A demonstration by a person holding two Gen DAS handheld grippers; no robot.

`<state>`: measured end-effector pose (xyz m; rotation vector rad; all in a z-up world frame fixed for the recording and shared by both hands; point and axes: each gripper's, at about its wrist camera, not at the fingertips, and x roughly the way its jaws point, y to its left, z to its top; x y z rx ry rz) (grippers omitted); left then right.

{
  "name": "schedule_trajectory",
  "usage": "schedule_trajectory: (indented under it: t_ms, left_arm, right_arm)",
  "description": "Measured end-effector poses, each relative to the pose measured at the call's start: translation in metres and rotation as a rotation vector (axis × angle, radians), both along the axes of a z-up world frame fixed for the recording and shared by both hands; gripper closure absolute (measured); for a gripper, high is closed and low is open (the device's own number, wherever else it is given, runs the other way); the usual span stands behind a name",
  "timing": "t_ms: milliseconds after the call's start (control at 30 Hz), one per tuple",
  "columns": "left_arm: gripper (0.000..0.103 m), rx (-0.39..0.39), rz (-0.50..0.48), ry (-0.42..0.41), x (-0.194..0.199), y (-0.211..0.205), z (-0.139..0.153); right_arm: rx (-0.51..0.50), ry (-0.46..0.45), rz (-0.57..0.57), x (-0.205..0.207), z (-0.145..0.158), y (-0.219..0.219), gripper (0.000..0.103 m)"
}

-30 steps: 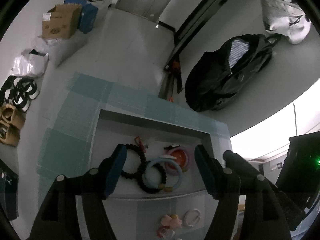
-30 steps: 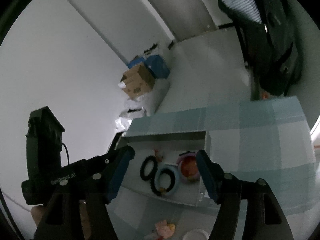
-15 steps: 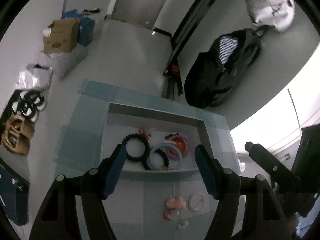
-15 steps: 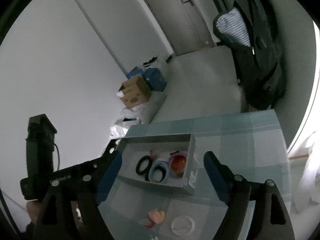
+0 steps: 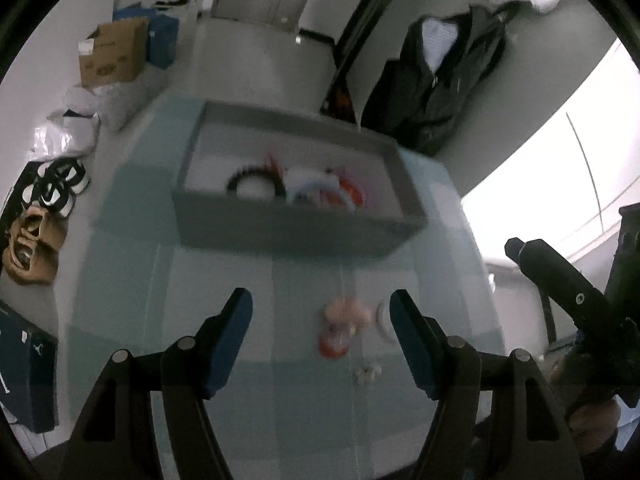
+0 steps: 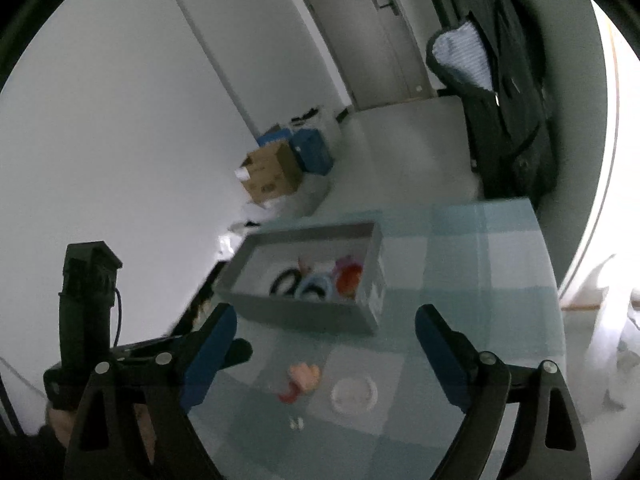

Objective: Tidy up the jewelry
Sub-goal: 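Withdraw both tools from the box toward the remaining items, then grasp the small white earrings with the right tool while the left tool grasps the red ring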

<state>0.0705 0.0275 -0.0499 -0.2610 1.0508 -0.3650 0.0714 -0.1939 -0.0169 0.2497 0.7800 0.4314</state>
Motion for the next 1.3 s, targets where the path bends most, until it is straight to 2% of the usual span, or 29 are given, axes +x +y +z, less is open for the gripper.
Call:
schedule_trajectory:
  t_ms: [100,267,433,533,700,867,967,1167,1200,1300]
  left_arm:
    - [0.036,0.032,0.029,-0.017,-0.004,0.002,0.000]
    - [0.036,0.014,0.097,-0.028,-0.002,0.017,0.007]
    - [0.036,0.008,0.146,-0.009,-0.004,0.023,0.002]
    - [0.036,0.023,0.149,0.018,-0.007,0.022,-0.006]
    - [0.036,0.043,0.153,0.033,-0.008,0.028,-0.008]
    - [0.036,0.071,0.146,0.033,-0.010,0.028,-0.008]
    - [0.036,0.077,0.141,0.036,-0.010,0.028,-0.009]
    - [0.036,0.100,0.145,0.025,-0.010,0.028,-0.008]
    - [0.036,0.112,0.146,0.019,-0.010,0.027,-0.007]
    - [0.036,0.150,0.140,-0.005,-0.012,0.022,-0.005]
  right_arm:
    - [-0.014,0.032,0.015,-0.010,-0.011,0.001,0.013]
    - [-0.035,0.054,0.069,-0.023,-0.021,0.007,0.022]
    - [-0.083,0.112,0.132,-0.033,-0.040,0.025,0.044]
    - [-0.146,0.138,0.182,-0.038,-0.054,0.042,0.051]
    - [-0.224,0.131,0.219,-0.041,-0.063,0.061,0.052]
    - [-0.290,0.128,0.199,-0.041,-0.070,0.073,0.055]
    - [-0.320,0.144,0.226,-0.041,-0.074,0.081,0.063]
    - [-0.424,0.111,0.246,-0.049,-0.077,0.096,0.074]
    - [-0.429,0.112,0.261,-0.050,-0.077,0.097,0.084]
    - [-0.470,0.100,0.287,-0.054,-0.076,0.102,0.087]
